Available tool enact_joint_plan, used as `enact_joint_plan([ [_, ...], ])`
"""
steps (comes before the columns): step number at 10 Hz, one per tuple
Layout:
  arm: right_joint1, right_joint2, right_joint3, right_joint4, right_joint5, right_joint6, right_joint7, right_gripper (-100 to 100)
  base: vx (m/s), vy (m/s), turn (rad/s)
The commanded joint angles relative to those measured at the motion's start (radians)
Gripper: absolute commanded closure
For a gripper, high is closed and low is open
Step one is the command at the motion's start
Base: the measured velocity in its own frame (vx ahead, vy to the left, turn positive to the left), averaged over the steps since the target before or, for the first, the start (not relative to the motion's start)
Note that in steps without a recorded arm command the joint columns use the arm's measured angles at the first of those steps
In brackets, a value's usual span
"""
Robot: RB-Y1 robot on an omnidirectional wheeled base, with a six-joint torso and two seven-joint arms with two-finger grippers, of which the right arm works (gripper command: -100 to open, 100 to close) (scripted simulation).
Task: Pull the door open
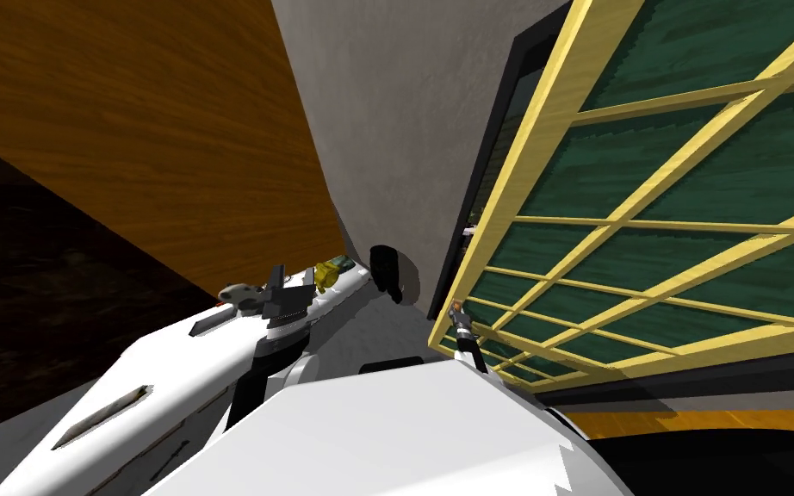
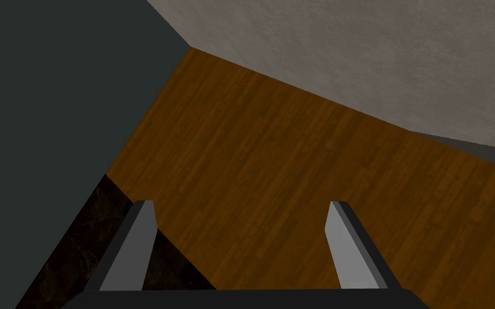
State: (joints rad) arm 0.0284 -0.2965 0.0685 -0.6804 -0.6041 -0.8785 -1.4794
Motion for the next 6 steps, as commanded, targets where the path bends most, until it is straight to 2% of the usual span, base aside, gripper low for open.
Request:
enact_joint_plan([
  [1, -0.006, -0.01, 0.027, 0.006, 0.016, -0.012, -0.029, 100, -0.287, 0.015, 0.088],
  [2, -0.005, -0.013, 0.039, 0.001, 0.023, -0.01, -0.038, 100, -0.27, 0.005, 0.053],
  [3, -0.009, -0.011, 0.033, 0.018, 0.02, -0.014, -0.034, 100, -0.118, -0.001, 0.025],
  [4, -0.003, -0.019, 0.058, 0.016, 0.032, -0.02, -0.055, 100, -0.182, -0.043, 0.072],
  [6, 0.004, -0.032, 0.082, 0.007, 0.045, -0.025, -0.075, 100, -0.27, -0.004, 0.081],
])
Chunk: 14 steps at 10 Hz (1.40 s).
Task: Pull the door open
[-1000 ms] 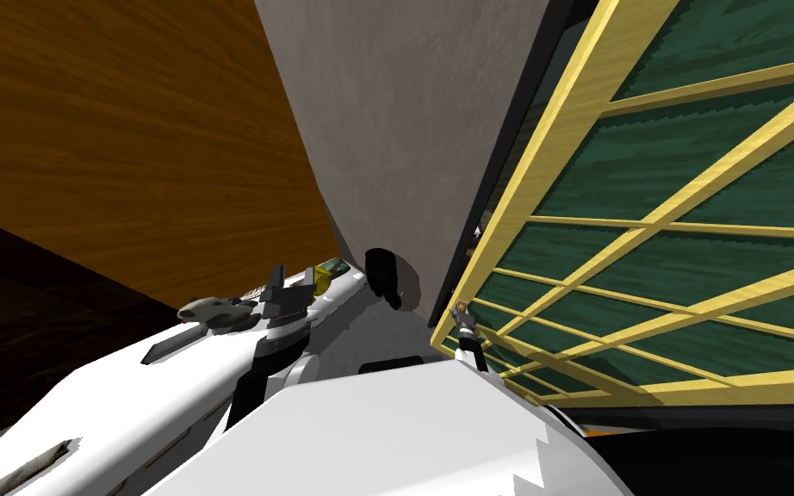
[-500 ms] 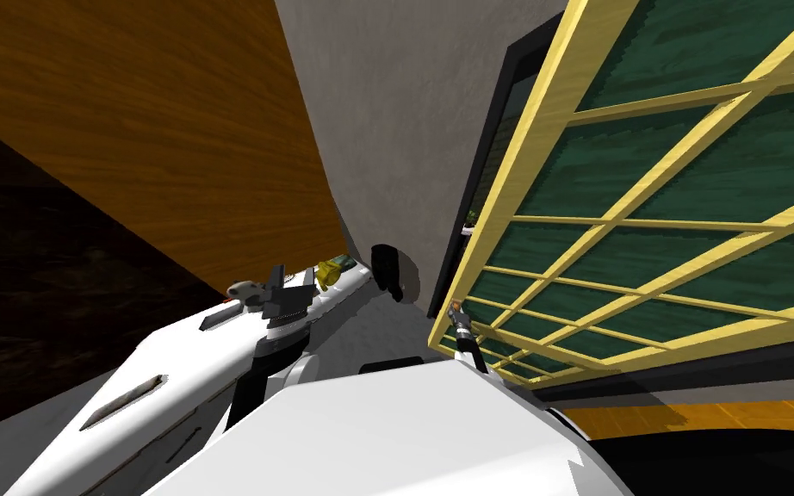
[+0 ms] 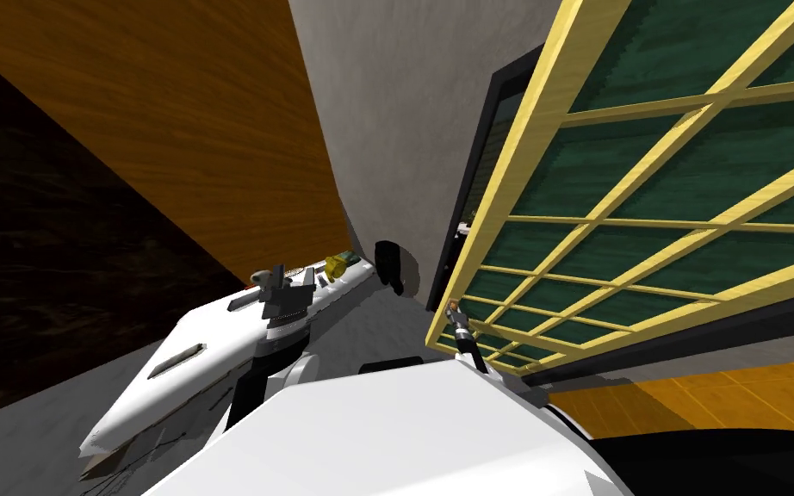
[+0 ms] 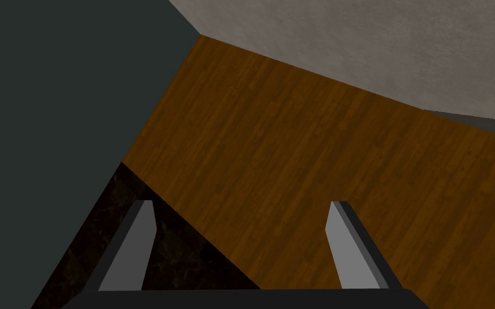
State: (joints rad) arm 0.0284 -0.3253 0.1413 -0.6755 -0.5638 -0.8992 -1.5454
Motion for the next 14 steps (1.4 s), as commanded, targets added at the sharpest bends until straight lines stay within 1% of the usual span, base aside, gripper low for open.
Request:
enact_joint_plan([
  [1, 0.01, -0.014, 0.029, -0.006, 0.015, -0.008, -0.025, 100, -0.243, -0.01, 0.081],
  [3, 0.019, -0.03, 0.06, -0.019, 0.031, -0.014, -0.05, 100, -0.238, -0.026, 0.082],
  [5, 0.025, -0.042, 0.082, -0.028, 0.042, -0.019, -0.067, 100, -0.249, -0.008, 0.055],
  [6, 0.021, -0.039, 0.076, -0.016, 0.039, -0.019, -0.064, 100, -0.101, 0.006, 0.009],
  [7, 0.032, -0.051, 0.097, -0.017, 0.051, -0.031, -0.086, 100, -0.151, -0.003, 0.068],
  [14, 0.073, -0.114, 0.176, -0.034, 0.1, -0.092, -0.173, 100, -0.219, -0.039, 0.089],
])
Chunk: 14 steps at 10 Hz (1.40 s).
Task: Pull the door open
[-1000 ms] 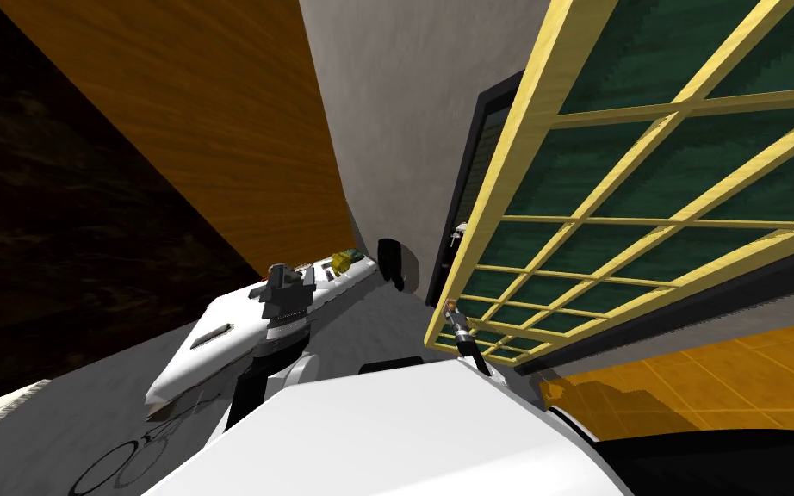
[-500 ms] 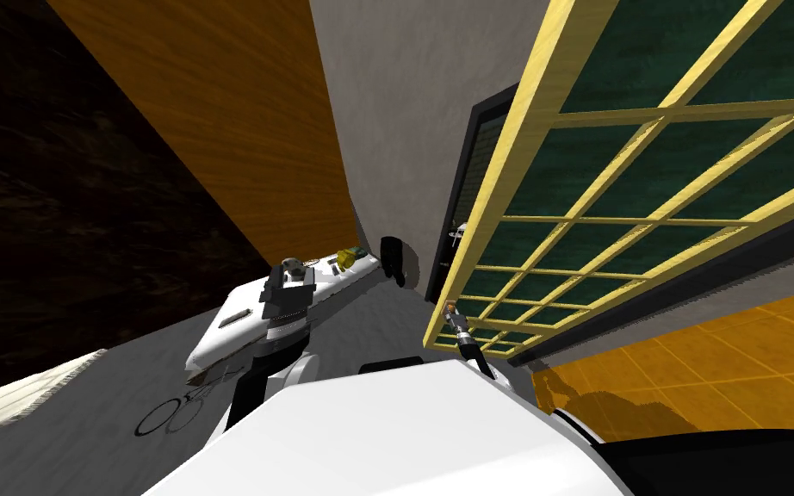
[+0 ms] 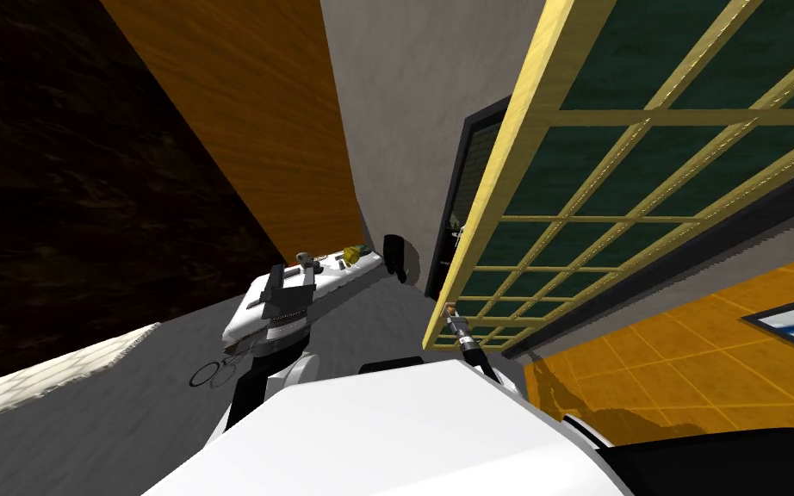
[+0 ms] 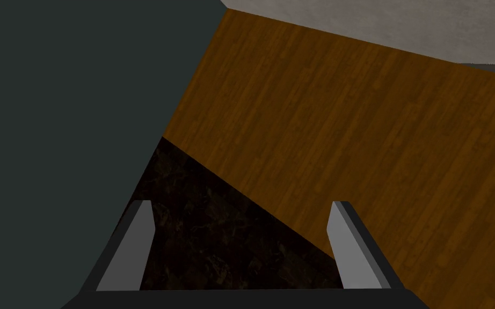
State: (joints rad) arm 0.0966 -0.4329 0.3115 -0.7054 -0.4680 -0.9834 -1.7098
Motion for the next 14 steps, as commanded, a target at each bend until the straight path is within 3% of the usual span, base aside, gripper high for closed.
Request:
enact_joint_plan([
  [1, 0.0, 0.0, 0.0, 0.0, 0.0, 0.0, 0.0, 100, -0.098, -0.001, 0.014],
  [10, 0.058, -0.071, 0.076, 0.017, 0.048, -0.121, -0.096, 100, -0.19, -0.047, 0.103],
  [11, 0.052, -0.065, 0.073, 0.019, 0.046, -0.109, -0.088, 100, -0.098, -0.017, 0.02],
  [14, 0.094, -0.079, 0.107, 0.032, 0.074, -0.184, -0.099, 100, -0.014, -0.007, -0.052],
])
